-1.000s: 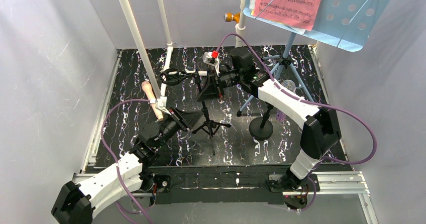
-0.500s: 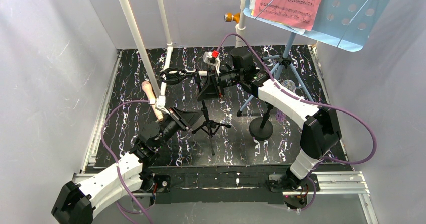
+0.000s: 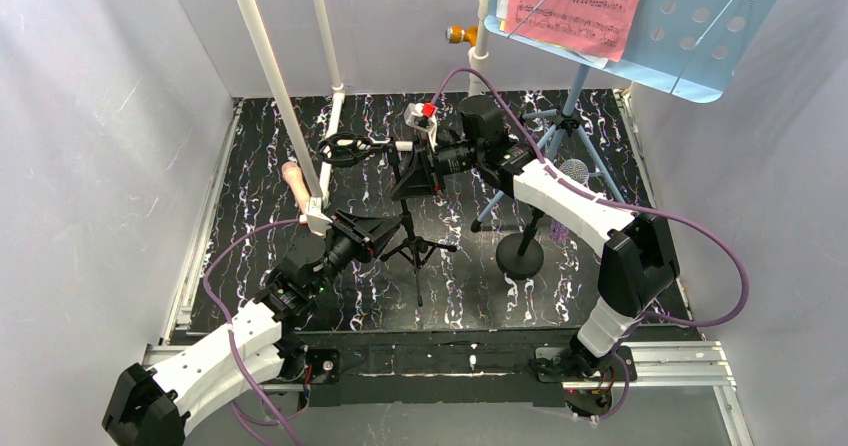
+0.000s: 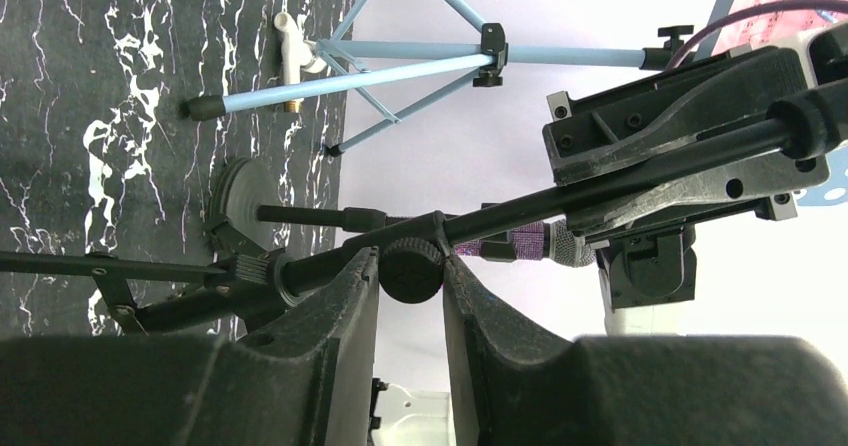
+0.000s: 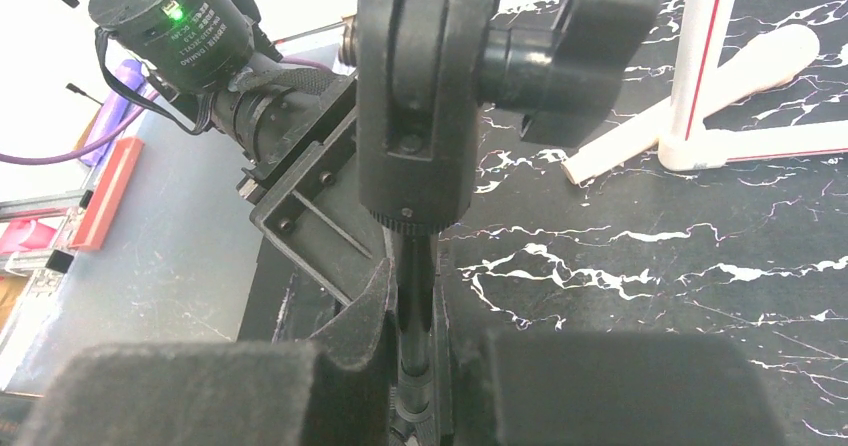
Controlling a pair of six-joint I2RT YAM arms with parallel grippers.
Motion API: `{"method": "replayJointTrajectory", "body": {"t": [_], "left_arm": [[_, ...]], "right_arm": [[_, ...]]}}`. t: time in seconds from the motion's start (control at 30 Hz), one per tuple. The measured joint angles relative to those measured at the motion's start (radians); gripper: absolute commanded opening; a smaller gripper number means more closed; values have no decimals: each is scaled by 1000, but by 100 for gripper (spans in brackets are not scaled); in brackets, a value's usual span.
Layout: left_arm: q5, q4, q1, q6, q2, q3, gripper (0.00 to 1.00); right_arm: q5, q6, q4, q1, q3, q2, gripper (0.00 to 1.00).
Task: Pack up the instrument practice props
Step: Unscrew the knob on the microphone stand.
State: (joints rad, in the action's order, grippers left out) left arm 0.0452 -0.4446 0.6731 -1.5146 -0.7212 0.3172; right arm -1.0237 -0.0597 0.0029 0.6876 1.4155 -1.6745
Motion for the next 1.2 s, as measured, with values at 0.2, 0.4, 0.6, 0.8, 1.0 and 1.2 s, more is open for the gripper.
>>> {"method": "replayJointTrajectory", "body": {"t": [0.2,0.4,0.6,0.8,1.0,1.2], "left_arm": [[3,39,-2,-43,14,5,8],[2,66,-2,-51,38,5,42],[4,54,-4,-44,59,5,59],[-2,40,-5,40,106,-4,88],[-22,43,-6,236,188,-73,98],[-80,61,-10,533,220,-78,98]], "right_arm": [[0,11,0,0,-3,0,1],[-2,11,0,4,-4,0,1],[0,14,-7,1,-6,0,1],[1,17,-12,1,-8,0,1],[0,20,-14,1,-8,0,1],[0,22,-16,1,-8,0,1]]}}
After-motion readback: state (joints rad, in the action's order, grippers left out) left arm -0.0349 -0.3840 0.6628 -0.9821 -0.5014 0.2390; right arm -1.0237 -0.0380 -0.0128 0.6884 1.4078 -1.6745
